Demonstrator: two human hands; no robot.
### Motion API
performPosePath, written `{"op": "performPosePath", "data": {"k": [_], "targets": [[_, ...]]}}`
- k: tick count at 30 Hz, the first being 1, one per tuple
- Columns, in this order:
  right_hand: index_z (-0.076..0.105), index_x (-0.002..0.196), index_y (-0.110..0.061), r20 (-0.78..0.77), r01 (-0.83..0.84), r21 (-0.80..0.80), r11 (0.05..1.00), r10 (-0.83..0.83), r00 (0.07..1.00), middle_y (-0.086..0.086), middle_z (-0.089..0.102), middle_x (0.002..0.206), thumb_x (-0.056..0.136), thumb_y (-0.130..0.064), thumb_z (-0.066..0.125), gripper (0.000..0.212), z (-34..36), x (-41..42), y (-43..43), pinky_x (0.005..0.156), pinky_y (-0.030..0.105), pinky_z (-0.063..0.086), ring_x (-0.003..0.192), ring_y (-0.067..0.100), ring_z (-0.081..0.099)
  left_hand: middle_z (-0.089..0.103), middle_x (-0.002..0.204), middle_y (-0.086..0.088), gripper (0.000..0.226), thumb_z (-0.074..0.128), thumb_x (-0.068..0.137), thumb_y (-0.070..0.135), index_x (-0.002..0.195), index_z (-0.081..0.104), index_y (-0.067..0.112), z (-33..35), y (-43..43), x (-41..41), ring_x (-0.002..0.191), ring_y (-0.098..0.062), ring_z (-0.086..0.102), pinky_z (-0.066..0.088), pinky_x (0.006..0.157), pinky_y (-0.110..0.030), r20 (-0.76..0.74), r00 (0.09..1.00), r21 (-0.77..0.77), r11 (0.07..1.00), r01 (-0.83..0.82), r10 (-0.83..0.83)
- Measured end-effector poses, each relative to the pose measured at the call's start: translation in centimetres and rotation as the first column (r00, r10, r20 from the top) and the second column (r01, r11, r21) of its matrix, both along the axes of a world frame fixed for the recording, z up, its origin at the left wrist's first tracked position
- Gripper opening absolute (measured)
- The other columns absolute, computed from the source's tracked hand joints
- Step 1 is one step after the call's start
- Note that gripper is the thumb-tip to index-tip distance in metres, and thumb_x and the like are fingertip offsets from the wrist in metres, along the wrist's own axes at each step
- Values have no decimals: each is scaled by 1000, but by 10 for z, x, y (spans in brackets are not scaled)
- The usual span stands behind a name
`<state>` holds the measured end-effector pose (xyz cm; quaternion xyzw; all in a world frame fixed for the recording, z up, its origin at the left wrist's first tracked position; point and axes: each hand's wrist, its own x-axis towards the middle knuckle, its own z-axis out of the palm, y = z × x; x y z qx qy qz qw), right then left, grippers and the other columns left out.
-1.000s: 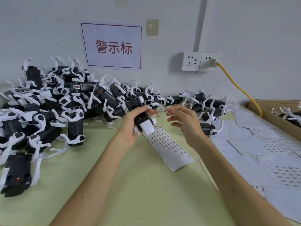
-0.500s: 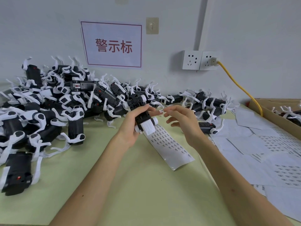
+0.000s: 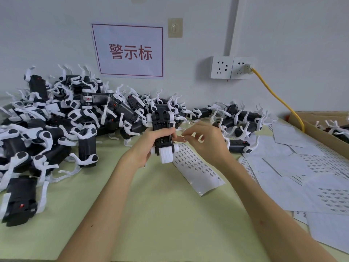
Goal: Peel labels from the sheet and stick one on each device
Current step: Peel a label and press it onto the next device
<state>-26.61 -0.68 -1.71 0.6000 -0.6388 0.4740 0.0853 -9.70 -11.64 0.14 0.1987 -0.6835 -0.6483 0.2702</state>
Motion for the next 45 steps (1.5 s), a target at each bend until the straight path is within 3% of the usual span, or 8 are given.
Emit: {"op": "performPosePath", "data": {"k": [9, 15, 19, 27, 33, 38, 42, 45], "targets": [[77, 91, -19, -69, 38, 56, 998, -35, 997, -16, 61, 85, 82, -6, 80, 15, 0, -1, 1, 63, 12, 42, 73, 9, 59, 69, 76, 9, 15, 73, 75, 40, 73, 74, 26, -2, -2, -4, 72, -11, 68, 49, 53, -20, 12, 999, -12, 999, -41, 41], [74, 86, -15, -94, 68, 42, 997, -64, 994, -7, 65, 86, 83, -6, 78, 10, 0, -1, 3, 65, 34, 52, 69, 14, 60, 75, 84, 9, 20, 75, 79, 38, 87, 73, 20, -4, -3, -5, 72, -10, 71, 49, 51, -19, 7, 999, 6, 999, -38, 37], [71, 81, -21, 68, 49, 20, 999, -50, 996, -16, 67, 82, 84, -7, 74, 14, 3, 2, 3, 63, 15, 46, 68, 7, 59, 78, 108, -2, 16, 68, 95, 30, 97, 70, 15, -6, -8, -4, 85, -12, 75, 54, 68, -28, -27, 995, 34, 995, -99, 100], [73, 81, -17, 627, -267, 15, 964, 199, 753, -5, 70, 78, 91, -12, 75, 11, 10, 7, 4, 69, 22, 53, 70, 9, 62, 69, 75, 0, 45, 55, 96, 55, 75, 79, 23, 2, -3, -2, 72, -21, 71, 59, 77, -35, -237, 968, 281, 960, -10, 79], [73, 79, -11, 716, -248, -89, 965, 235, 657, 3, 69, 76, 88, -4, 75, 12, 13, 9, 3, 70, 19, 54, 66, 8, 60, 70, 86, -4, 53, 58, 87, 66, 98, 74, 16, 2, -1, 0, 77, -18, 69, 58, 67, -27, -210, 978, 280, 958, 59, 1], [74, 83, -11, 736, -254, -130, 958, 265, 623, 10, 68, 77, 86, -2, 77, 10, 14, 12, 5, 69, 20, 54, 66, 11, 60, 73, 92, -3, 53, 59, 81, 70, 100, 81, 26, -1, -3, -2, 82, -16, 69, 57, 69, -27, -186, 982, 199, 978, 58, -20], [73, 105, -13, 759, -246, -157, 957, 276, 590, 10, 73, 77, 85, -3, 79, 24, 15, 12, 5, 71, 20, 54, 70, 13, 65, 75, 95, -4, 54, 59, 82, 71, 88, 82, 23, -3, -3, -3, 82, -15, 70, 57, 70, -28, -158, 987, 181, 983, 10, 19], [77, 90, -16, 739, -232, -127, 964, 248, 626, 9, 73, 79, 84, -5, 80, 12, 16, 14, 5, 69, 21, 54, 67, 11, 64, 77, 100, -4, 52, 62, 86, 64, 94, 81, 17, -4, -4, -4, 79, -14, 70, 58, 65, -28, -172, 985, 230, 973, 30, 10]]}}
